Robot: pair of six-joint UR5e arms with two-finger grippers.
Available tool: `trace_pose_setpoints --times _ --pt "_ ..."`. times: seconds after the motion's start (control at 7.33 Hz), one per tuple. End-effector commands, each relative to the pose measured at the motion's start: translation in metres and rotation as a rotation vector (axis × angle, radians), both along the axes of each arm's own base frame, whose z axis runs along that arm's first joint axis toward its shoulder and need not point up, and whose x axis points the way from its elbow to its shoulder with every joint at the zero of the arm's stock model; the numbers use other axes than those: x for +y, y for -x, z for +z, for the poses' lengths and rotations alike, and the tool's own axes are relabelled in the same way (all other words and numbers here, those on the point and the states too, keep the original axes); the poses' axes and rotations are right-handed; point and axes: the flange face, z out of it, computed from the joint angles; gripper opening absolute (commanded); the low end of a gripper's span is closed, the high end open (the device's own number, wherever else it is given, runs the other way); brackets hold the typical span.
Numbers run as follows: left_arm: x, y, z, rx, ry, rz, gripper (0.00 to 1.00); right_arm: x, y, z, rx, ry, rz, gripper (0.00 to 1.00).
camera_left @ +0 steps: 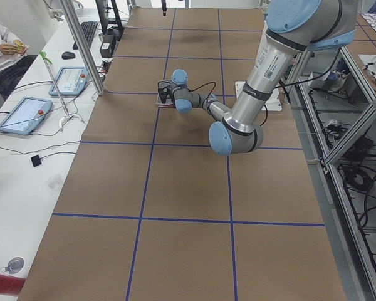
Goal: Fold towel twice with both arms
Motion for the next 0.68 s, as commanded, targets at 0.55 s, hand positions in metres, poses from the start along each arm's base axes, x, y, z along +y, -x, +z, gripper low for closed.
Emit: trace_pose_setpoints --times 0.55 --pt "-0.0008 0.0038 -0.0021 0.006 -0.008 0.002 0.42 0.0001 0.0 -0.0016 -0.001 -0.003 0.0 1.0"
